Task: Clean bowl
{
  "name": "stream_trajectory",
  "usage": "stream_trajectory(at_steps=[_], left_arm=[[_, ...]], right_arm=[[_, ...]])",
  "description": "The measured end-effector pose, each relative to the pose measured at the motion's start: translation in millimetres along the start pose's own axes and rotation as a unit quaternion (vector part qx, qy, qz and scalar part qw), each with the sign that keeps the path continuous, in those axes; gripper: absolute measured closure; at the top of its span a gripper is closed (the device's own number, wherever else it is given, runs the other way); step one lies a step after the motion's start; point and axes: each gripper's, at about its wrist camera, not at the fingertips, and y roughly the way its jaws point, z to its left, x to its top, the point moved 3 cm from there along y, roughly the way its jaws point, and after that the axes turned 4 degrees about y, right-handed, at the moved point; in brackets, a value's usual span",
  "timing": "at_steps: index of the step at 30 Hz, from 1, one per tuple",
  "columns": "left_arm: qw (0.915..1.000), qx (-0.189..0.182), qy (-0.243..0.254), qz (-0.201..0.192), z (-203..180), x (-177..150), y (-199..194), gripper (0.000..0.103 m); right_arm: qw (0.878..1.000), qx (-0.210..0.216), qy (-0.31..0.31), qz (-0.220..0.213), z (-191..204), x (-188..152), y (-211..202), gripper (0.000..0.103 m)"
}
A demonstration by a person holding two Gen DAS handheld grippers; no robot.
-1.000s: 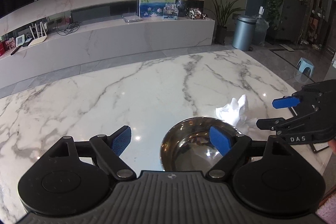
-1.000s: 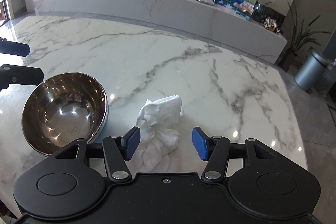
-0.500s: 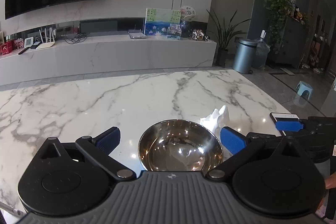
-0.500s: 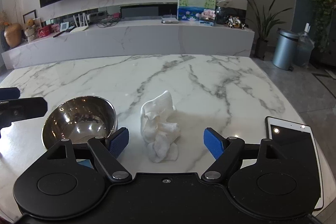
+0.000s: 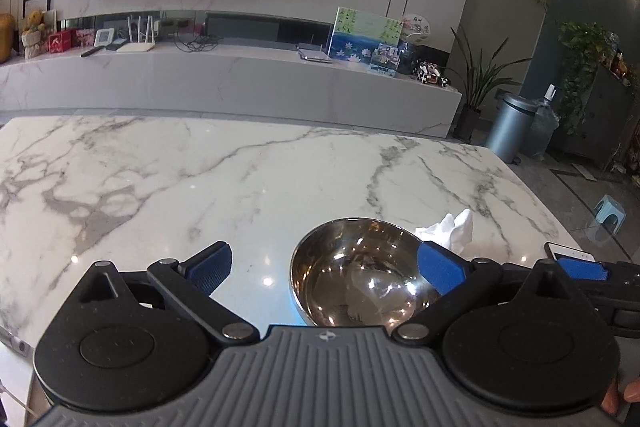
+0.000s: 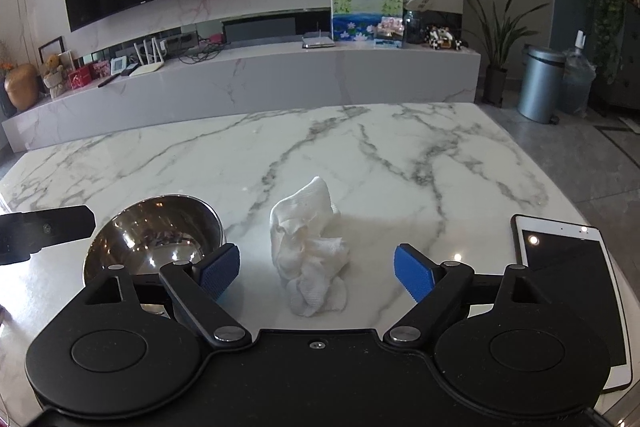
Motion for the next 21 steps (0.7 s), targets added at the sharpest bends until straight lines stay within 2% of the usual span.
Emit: stream_trajectory(at_steps=[9,21], left_arm=[[0.9994,0.011,0.034,-0.001,-4.5,-2.2,-2.9,0.002],[0.9992,0.012,0.039,0.004,-2.5,-0.4,2.7,0.002]], right_arm=[[1.000,0.003,-0.018,-0.006,8.6,0.0,1.0,0.020],[1.000,-0.007,-0.012,0.011,4.3,-3.0,11.9,0.020]])
